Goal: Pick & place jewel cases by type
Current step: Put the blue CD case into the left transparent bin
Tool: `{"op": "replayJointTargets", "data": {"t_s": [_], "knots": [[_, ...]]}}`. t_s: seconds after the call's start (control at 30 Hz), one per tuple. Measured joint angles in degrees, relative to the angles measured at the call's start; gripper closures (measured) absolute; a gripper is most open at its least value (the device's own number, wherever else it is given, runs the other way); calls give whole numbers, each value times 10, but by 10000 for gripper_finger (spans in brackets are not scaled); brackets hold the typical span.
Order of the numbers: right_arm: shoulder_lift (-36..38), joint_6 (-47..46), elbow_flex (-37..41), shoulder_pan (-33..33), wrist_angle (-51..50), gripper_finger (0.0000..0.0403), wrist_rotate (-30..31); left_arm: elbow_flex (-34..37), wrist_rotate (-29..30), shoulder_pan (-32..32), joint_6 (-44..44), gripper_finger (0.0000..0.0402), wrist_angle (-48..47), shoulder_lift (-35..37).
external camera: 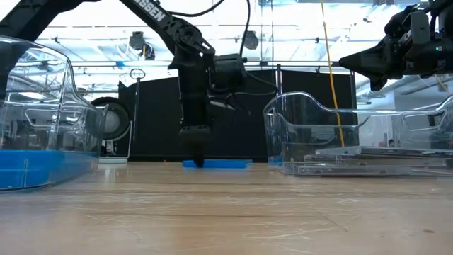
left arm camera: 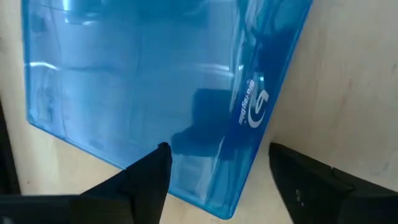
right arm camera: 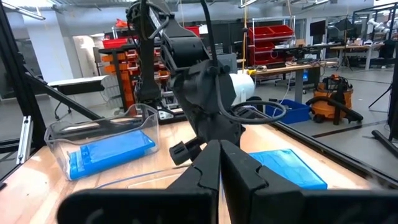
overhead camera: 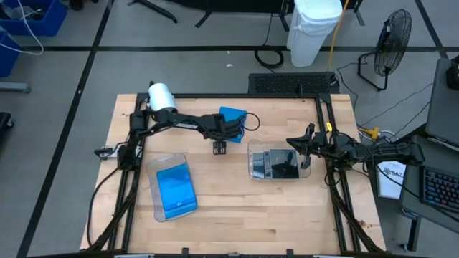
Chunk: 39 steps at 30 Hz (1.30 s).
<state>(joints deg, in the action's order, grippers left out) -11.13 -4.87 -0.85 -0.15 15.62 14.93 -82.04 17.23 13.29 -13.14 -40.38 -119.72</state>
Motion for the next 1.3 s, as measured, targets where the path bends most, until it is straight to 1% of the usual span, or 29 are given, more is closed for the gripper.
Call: {"op": "replayJointTargets", "data": {"t_s": [0.1, 0.17, 0.23, 0.3, 0.4, 0.47, 0.53, 0.57, 0.7, 0.77, 0.8, 0.83, 0.93, 0.97, 1.0, 1.03, 1.13, 1.2, 1.3], "knots": [[0, 0, 0, 0, 0, 399, 0, 0, -2, 4, 3, 136, 6, -19], [0, 0, 0, 0, 0, 399, 0, -1, -19, 7, 3, 147, 18, -23], [0, 0, 0, 0, 0, 399, 0, 0, -36, 8, 4, 164, 27, -31], [0, 0, 0, 0, 0, 398, 0, 0, -38, 4, 16, 190, 33, -33], [0, 0, 0, 0, 0, 399, 0, 2, -39, -2, 31, 253, 39, -33], [-1, 0, 0, 0, 0, 399, 0, 2, -31, -7, 39, 307, 56, -36], [-1, 0, 0, 0, 0, 399, 0, 2, -40, -7, 60, 367, 67, -36], [-1, 0, 0, 0, 0, 399, 0, 2, -43, -7, 73, 383, 69, -36], [-1, 0, 0, 0, 0, 399, 0, 15, -69, -11, 111, 397, 106, -34], [-1, 0, 0, 0, 0, 399, 0, 19, -60, -20, 131, 398, 114, -33], [-1, 0, 0, 0, 0, 399, 0, 20, -79, -25, 144, 399, 115, -33], [-1, 0, 0, 0, 0, 399, 0, 23, -84, -35, 150, 399, 108, -36], [-2, 0, 0, 0, 0, 399, 0, 23, -14, -52, 134, 399, 106, -37], [-2, 0, 0, 0, 0, 399, 0, 23, 34, -57, 130, 399, 104, -34], [-2, 0, 0, 0, 0, 399, 0, 25, 93, -64, 123, 399, 94, -29], [-2, 0, 0, 0, 0, 399, 0, 27, 128, -65, 109, 399, 95, -24], [-2, 0, 0, 0, 0, 399, 0, 30, 174, -58, 72, 400, 96, 5], [-3, 0, 0, 0, 0, 399, 0, 26, 180, -46, 66, 400, 108, 36], [-3, 0, 0, 0, 0, 399, 0, 24, 176, -16, 90, 400, 109, 67]]}}
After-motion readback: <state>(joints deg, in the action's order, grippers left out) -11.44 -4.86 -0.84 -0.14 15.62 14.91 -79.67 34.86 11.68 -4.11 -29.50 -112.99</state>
